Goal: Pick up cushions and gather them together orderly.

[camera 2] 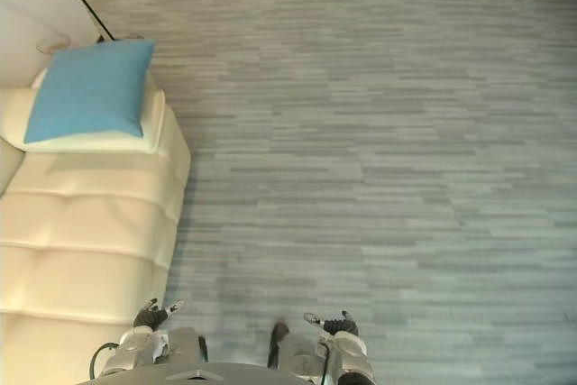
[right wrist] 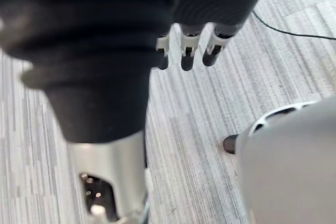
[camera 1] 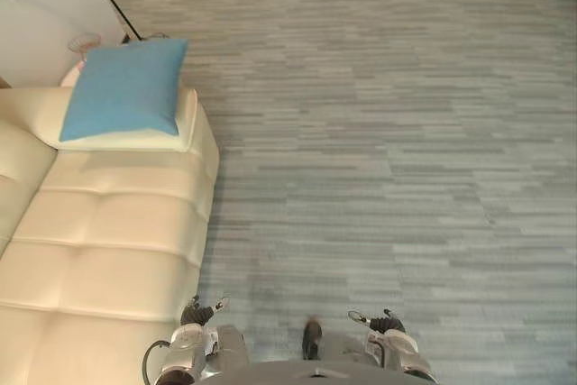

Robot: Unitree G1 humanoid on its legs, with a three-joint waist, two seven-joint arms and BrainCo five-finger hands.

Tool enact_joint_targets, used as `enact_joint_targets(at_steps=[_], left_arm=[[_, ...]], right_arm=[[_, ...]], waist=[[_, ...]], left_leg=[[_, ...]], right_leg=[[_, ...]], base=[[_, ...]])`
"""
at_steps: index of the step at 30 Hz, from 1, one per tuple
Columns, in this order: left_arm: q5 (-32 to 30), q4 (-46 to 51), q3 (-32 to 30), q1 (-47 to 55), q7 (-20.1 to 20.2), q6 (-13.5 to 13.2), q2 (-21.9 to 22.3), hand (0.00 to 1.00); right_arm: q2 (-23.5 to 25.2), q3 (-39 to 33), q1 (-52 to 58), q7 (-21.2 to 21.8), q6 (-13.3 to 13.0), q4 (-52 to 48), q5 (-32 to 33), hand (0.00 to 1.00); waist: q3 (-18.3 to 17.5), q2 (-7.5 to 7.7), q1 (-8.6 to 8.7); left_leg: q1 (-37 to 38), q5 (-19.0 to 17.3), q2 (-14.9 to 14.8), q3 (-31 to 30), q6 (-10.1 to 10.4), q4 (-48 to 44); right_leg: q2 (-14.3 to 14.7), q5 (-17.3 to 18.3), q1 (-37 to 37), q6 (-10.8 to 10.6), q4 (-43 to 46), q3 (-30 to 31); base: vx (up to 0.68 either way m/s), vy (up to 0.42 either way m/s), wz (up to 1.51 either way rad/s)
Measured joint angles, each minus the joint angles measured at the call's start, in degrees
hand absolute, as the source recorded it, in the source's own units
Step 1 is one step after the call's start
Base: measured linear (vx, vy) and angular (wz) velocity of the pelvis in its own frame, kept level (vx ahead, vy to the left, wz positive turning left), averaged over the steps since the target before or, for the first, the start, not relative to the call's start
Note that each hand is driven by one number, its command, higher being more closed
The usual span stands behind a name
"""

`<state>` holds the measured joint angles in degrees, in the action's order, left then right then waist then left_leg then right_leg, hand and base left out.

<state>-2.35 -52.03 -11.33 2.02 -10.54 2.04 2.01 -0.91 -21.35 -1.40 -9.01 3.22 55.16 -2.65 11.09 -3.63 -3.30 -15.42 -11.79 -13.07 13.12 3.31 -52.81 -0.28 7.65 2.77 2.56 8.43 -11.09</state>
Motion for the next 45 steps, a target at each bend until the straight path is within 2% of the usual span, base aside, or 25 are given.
enact_joint_targets(at_steps=[2, 3, 4, 5, 8, 12, 13, 15, 16, 19, 21, 23, 24, 26, 27, 32, 34, 35, 36, 37, 40, 42, 43, 44, 45], left_arm=[[0.6, 0.4, 0.1, 0.0, -0.3, 0.0, 0.1, 0.00], [0.5, 0.8, 0.2, 0.1, -0.4, 0.0, 0.2, 0.00], [0.8, 0.8, 0.2, 0.6, -0.3, -0.3, 0.6, 0.00], [0.7, 0.8, 0.1, 0.6, -0.4, -0.4, 0.8, 0.00], [-0.1, 0.1, 0.2, 0.2, -0.2, -0.4, -1.0, 0.00], [-0.1, -1.6, 0.3, 0.6, -0.3, -0.3, -2.1, 0.00], [-0.1, -2.3, 1.2, 0.9, -0.3, 0.0, -2.1, 0.00], [0.3, -2.9, 3.5, 0.5, -0.3, 0.4, -3.7, 0.00], [0.6, -3.3, 4.4, 0.6, -0.3, 0.6, -4.1, 0.00], [1.1, -4.6, 5.3, 0.4, -0.3, 0.7, -4.3, 0.00], [1.1, -5.4, 5.4, 0.1, -0.2, 0.7, -4.1, 0.00], [1.1, -5.5, 5.3, 0.1, -0.2, 0.7, -4.0, 0.00], [1.1, -5.5, 5.2, 0.3, -0.2, 0.7, -4.1, 0.00], [1.0, -5.7, 4.2, 0.3, -0.2, 0.7, -4.2, 0.00], [1.0, -6.0, 2.9, 0.6, -0.1, 0.6, -3.0, 0.00], [1.0, -6.0, 0.1, 0.8, 0.2, 0.5, -1.5, 0.00], [1.0, -5.7, 0.1, 1.0, 0.5, 0.5, -1.5, 0.00], [1.0, -5.4, -0.1, 0.9, 0.5, 0.5, -1.5, 0.00], [1.1, -4.3, -1.1, 0.8, 0.6, 0.5, -1.2, 0.00], [1.1, -4.0, -1.2, 0.9, 0.5, 0.5, -1.2, 0.00], [2.3, -2.7, -1.1, 0.7, 0.5, 0.3, -1.0, 0.00], [2.3, -2.5, -0.3, 0.6, 0.5, -0.1, -1.3, 0.00], [2.3, -2.5, 0.2, 0.6, 0.4, -0.1, -1.3, 0.00], [2.2, -2.8, 1.2, 0.7, 0.4, 0.0, -1.2, 0.00], [2.4, -2.9, 1.6, 0.6, 0.7, 0.0, -1.4, 0.00]], right_arm=[[0.6, -0.1, -0.9, 0.0, 0.8, 0.3, 0.0, 0.00], [0.9, -0.1, -0.8, 0.0, 0.8, 0.2, 0.0, 0.00], [0.7, 0.5, -0.4, 0.0, 0.8, 0.3, 0.0, 0.00], [0.5, 0.9, -0.2, 0.0, 0.8, 0.3, 0.0, 0.00], [2.4, 1.2, -0.1, 0.1, 0.8, 1.2, 0.0, 0.00], [2.3, 1.3, -0.2, 0.1, 0.6, 2.8, -0.1, 0.00], [1.9, 1.9, -0.6, 0.2, 0.4, 3.7, -0.7, 0.00], [2.0, 2.1, -0.7, 0.3, 0.6, 4.2, -1.9, 0.00], [1.5, 2.1, -0.9, 0.3, 0.4, 4.0, -2.3, 0.00], [-0.4, 2.2, -0.2, 0.3, 0.5, 4.3, -2.3, 0.00], [-0.7, 1.6, 0.0, 0.3, 0.3, 3.9, -2.2, 0.00], [-0.6, 0.3, -0.6, 0.3, 0.3, 3.8, -1.9, 0.00], [-0.6, 0.3, -0.6, 0.3, 0.3, 3.8, -2.0, 0.00], [-0.4, -0.9, -0.5, 0.3, 0.3, 4.2, -1.7, 0.00], [-0.7, -2.1, -1.2, 0.3, 0.4, 4.2, -1.8, 0.00], [-0.3, -4.6, -1.7, 0.3, 0.4, 4.2, -1.8, 0.00], [0.0, -4.5, -1.3, 0.3, 0.4, 4.0, -1.8, 0.00], [-0.1, -4.3, -1.1, 0.3, 0.4, 3.9, -1.8, 0.00], [-0.2, -3.2, -0.3, 0.3, 0.6, 2.6, -1.8, 0.00], [-0.2, -2.8, 0.1, 0.3, 0.7, 2.2, -1.8, 0.00], [-0.5, -1.9, 0.4, 0.2, 0.9, 2.6, -1.7, 0.00], [-0.4, -1.9, 0.5, 0.2, 0.9, 2.7, -1.7, 0.00], [-0.5, -1.8, 0.7, 0.2, 1.0, 2.8, -1.7, 0.00], [-1.1, -1.7, 0.6, 0.3, 1.0, 2.1, -1.7, 0.00], [-1.4, -1.6, 0.6, 0.2, 1.0, 2.3, -1.7, 0.00]], waist=[[0.0, 0.09, -0.48], [-0.1, 0.02, -0.72], [-0.3, -0.27, -1.57], [-0.7, -0.02, -1.93], [-2.7, 3.43, -1.31], [-4.9, 4.58, -1.90], [-5.4, 4.37, -1.54], [-4.7, 5.06, -0.60], [-4.5, 4.98, -0.01], [-3.5, 3.86, 1.00], [-3.4, 3.76, 1.99], [-3.2, 3.52, 2.45], [-3.2, 3.59, 2.54], [-2.6, 3.89, 2.94], [-2.4, 2.33, 2.51], [-1.8, 1.57, 2.70], [-1.9, 1.56, 2.73], [-1.9, 1.54, 2.85], [-1.8, 1.49, 2.69], [-1.5, 1.64, 2.35], [-1.1, 1.39, 1.07], [-1.1, 1.56, 1.07], [-1.2, 1.36, 1.16], [-2.0, -0.01, 1.11], [-1.9, 0.33, 0.92]], left_leg=[[-1.6, -0.6, 2.3, 1.5, -0.4, 16.7], [-1.3, 1.9, 4.2, 0.9, 0.1, 29.5], [-0.2, 9.5, 5.1, 0.3, 0.9, 38.0], [0.3, 11.8, 5.9, 0.5, -0.3, 38.1], [-0.2, 7.3, 9.8, 1.2, -5.6, 33.4], [3.9, 2.1, 11.2, 1.9, -7.3, 31.4], [6.7, 0.0, 11.5, 2.2, -7.1, 33.3], [10.7, -0.4, 12.7, 1.9, -7.6, 35.4], [14.0, -0.5, 13.2, 1.1, -7.7, 37.2], [25.1, -0.6, 13.6, -1.8, -7.9, 45.3], [26.2, -1.3, 13.1, -3.8, -6.9, 46.1], [27.0, -2.5, 11.5, -5.7, -5.5, 46.1], [27.3, -2.9, 11.1, -6.6, -4.9, 46.2], [29.4, -4.3, 9.9, -9.6, -2.7, 47.0], [30.3, -3.9, 8.5, -10.1, -2.3, 47.5], [30.9, -2.0, 7.0, -13.0, -1.3, 43.3], [26.8, -1.9, 6.4, -14.9, -0.5, 34.4], [24.3, -1.6, 6.2, -15.6, 1.4, 29.5], [16.5, 1.5, 5.0, -15.7, 5.9, 14.4], [14.4, 2.6, 4.1, -14.8, 6.1, 10.1], [8.6, -1.1, 1.7, -5.4, 2.5, 1.7], [5.3, -3.2, 3.2, 0.5, 1.0, 13.0], [5.0, -2.1, 3.7, 1.6, 0.8, 19.0], [4.2, 5.9, 4.3, 2.8, -1.1, 30.7], [4.1, 5.9, 4.8, 3.2, -2.5, 31.9]], right_leg=[[-1.5, 0.9, 2.5, -2.0, -1.9, 1.3], [-2.5, 2.1, 3.8, -3.4, -2.4, 2.0], [-3.2, 4.0, 5.4, -5.2, -2.8, 3.6], [-3.6, 4.6, 6.2, -5.6, -3.1, 4.4], [-7.2, 2.2, 8.3, -5.7, -4.6, 6.6], [-8.9, -0.7, 6.3, -8.1, 6.2, 11.5], [-9.1, -1.5, 0.9, -14.6, 19.1, 13.5], [-9.6, -3.5, -5.8, -19.3, 35.9, 14.9], [-10.1, -2.6, -8.4, -18.5, 43.5, 12.6], [-11.4, 5.9, -13.2, -8.4, 45.7, 0.8], [-11.0, 7.0, -16.5, -7.5, 35.8, -2.4], [-7.7, 4.2, -19.2, -6.7, 20.3, -0.6], [-6.6, 1.3, -18.8, -6.8, 14.0, 0.5], [-4.9, -11.4, -16.4, -6.3, 5.0, 2.7], [-3.8, -9.7, -15.5, -6.2, 6.1, 1.5], [-4.6, 2.3, -15.7, -4.7, 17.4, -1.3], [-4.7, 3.2, -13.4, -4.4, 15.9, -3.2], [-4.8, 3.3, -12.5, -4.1, 15.2, -4.1], [-4.9, 3.7, -9.7, -3.4, 13.4, -6.0], [-4.8, 3.8, -8.7, -3.1, 12.8, -6.6], [-5.3, 3.9, -1.1, -3.0, 8.3, -7.8], [-7.4, 3.3, 2.8, -4.3, 5.2, -9.1], [-7.4, 3.2, 3.5, -5.1, 4.7, -9.6], [-6.1, 3.5, 3.7, -6.7, 3.8, -9.9], [-6.4, 3.8, 3.9, -7.8, 3.4, -9.7]], base=[[0.43, 0.183, -0.45], [0.57, 0.320, -0.47], [0.51, 0.318, -0.45], [0.42, 0.241, -0.36], [0.49, 0.215, 0.01], [0.48, 0.218, -0.13], [0.42, 0.173, -0.21], [0.35, 0.108, 0.10], [0.39, 0.073, 0.33], [0.32, 0.004, 0.43], [0.29, -0.110, 0.61], [0.28, -0.173, 0.56], [0.25, -0.203, 0.59], [0.41, -0.304, 0.68], [0.40, -0.257, 0.35], [0.28, -0.196, 0.30], [0.26, -0.164, 0.45], [0.28, -0.153, 0.69], [0.23, -0.090, 0.53], [0.29, -0.078, 0.45], [0.34, -0.012, 0.15], [0.25, 0.105, 0.25], [0.22, 0.112, 0.24], [0.17, 0.093, 0.20], [0.21, 0.101, 0.43]])
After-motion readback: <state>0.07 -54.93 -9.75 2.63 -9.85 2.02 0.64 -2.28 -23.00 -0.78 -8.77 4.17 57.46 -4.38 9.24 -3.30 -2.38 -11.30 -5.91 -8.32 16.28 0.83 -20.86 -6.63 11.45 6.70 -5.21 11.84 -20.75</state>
